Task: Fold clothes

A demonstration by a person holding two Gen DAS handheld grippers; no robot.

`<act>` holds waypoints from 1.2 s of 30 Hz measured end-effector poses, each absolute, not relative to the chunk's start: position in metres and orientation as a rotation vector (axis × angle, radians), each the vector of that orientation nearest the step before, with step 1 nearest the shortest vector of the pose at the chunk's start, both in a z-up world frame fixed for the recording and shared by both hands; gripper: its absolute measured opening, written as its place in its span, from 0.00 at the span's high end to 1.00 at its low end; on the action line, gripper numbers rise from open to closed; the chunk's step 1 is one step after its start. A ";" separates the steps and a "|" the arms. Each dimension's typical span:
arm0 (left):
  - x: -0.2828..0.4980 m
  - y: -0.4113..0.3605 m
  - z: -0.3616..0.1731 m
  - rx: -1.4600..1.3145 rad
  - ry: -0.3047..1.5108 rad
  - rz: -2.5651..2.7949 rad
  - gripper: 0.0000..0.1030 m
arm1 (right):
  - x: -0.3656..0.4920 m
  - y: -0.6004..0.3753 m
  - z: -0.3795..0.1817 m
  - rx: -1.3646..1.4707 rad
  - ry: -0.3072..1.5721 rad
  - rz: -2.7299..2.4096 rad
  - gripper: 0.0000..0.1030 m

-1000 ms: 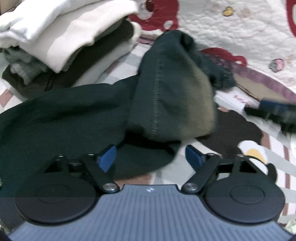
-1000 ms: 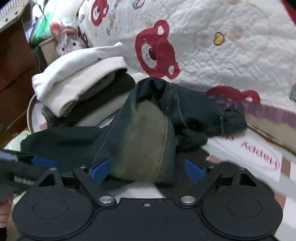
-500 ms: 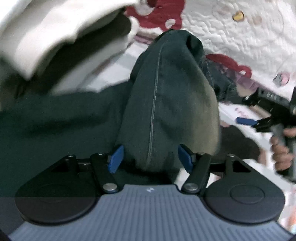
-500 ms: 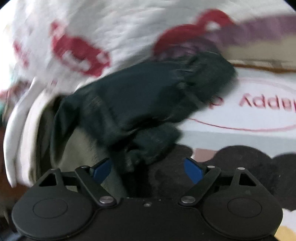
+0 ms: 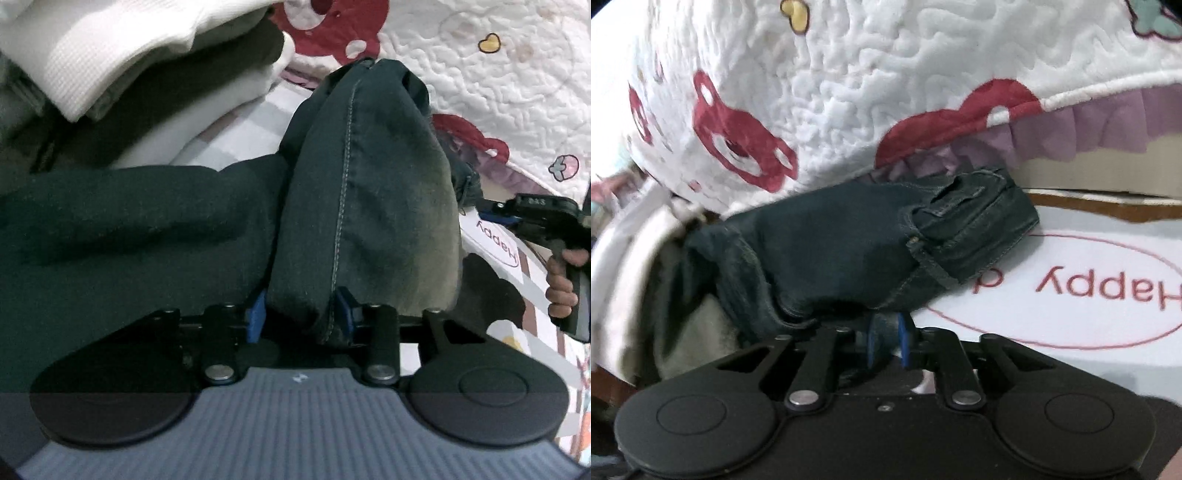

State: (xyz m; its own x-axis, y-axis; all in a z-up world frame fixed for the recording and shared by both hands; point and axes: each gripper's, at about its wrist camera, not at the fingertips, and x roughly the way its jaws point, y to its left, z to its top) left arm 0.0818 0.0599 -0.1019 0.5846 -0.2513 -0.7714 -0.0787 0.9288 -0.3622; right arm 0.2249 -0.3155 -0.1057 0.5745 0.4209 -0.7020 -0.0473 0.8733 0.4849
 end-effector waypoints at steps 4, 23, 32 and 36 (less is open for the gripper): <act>0.082 0.056 -0.111 -0.374 0.932 -0.129 0.50 | 0.242 -0.326 -0.131 0.667 1.010 0.241 0.32; 0.085 0.048 -0.118 -0.409 0.899 -0.209 0.83 | 0.287 -0.343 -0.163 0.996 0.927 0.054 0.09; 0.096 0.060 -0.142 -0.545 0.949 -0.205 0.53 | 0.297 -0.298 -0.131 0.659 0.857 0.224 0.71; 0.093 0.052 -0.126 -0.484 0.916 -0.239 0.86 | 0.273 -0.304 -0.099 0.576 0.753 0.236 0.82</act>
